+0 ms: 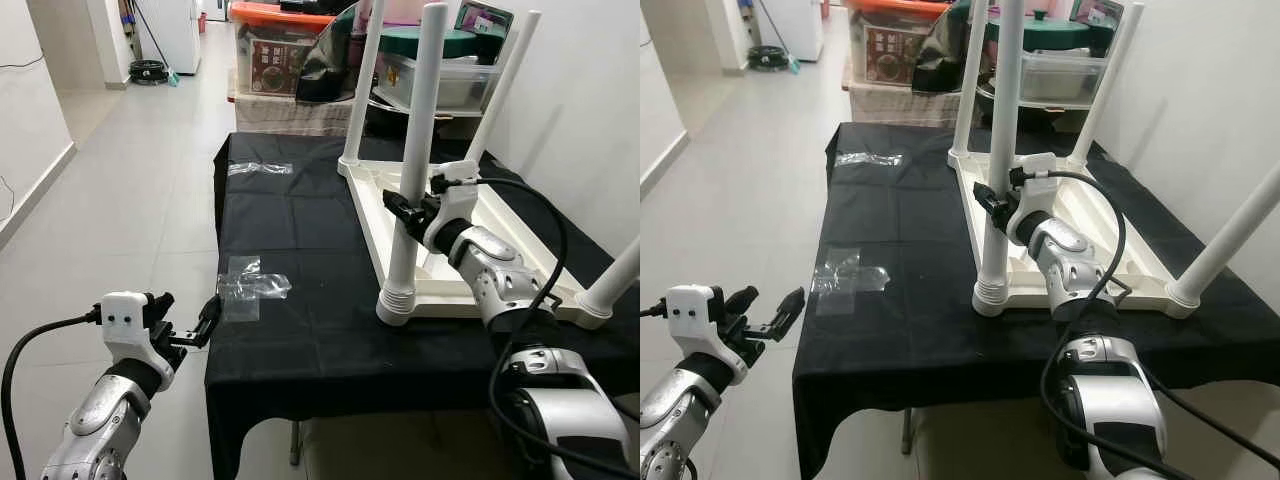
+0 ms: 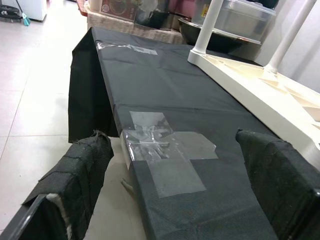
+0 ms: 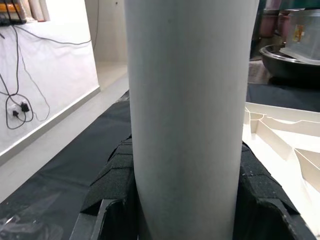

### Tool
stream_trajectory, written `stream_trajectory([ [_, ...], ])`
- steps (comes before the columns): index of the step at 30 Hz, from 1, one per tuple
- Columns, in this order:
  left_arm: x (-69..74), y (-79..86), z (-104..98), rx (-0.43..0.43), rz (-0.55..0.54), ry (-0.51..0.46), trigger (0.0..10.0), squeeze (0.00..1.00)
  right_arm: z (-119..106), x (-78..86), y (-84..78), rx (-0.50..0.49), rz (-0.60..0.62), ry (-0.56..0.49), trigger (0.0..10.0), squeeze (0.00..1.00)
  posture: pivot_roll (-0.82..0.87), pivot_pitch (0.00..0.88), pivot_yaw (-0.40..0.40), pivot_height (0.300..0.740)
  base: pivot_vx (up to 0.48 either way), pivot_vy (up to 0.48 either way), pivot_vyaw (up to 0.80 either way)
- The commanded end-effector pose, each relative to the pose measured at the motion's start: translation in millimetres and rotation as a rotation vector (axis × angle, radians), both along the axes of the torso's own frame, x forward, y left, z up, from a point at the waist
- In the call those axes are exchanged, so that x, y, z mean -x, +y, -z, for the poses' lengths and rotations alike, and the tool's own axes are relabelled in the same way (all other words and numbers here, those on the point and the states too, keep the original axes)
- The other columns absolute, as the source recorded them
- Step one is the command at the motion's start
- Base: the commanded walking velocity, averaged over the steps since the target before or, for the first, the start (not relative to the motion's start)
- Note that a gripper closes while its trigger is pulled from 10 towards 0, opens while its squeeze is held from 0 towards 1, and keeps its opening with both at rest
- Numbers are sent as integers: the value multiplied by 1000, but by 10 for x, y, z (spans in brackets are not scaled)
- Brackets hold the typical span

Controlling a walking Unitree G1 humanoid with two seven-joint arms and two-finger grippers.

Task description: Building children table

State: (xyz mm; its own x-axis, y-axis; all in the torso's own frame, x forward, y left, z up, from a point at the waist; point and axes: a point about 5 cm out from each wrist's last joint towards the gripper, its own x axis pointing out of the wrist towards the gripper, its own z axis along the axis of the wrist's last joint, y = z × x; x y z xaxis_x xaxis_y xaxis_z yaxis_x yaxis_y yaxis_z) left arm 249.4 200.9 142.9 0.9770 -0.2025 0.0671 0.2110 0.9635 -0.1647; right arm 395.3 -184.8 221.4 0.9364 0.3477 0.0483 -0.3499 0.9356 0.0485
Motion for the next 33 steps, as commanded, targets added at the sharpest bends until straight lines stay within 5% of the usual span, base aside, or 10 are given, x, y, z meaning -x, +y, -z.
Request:
stream_trajectory([
  [1,-1,6,31,-13,1,12,10000,0,31,14,-64,-19,36,-6,0,0,73,0,-90,740,0,0,0],
  [7,2,11,39,-14,0,13,10000,0,167,115,-7,-109,22,-27,0,0,71,0,-87,740,0,0,0],
  [13,-2,15,47,-16,4,16,10000,0,171,274,160,-147,-171,-106,0,0,67,0,-83,740,0,0,0],
  [18,-17,16,42,-19,5,14,10000,0,154,385,299,-103,-321,-162,0,0,72,0,-84,740,0,0,0],
  [33,-11,30,54,-21,-4,18,10000,0,182,447,418,-14,-421,-177,0,0,76,0,-86,740,0,0,0],
])
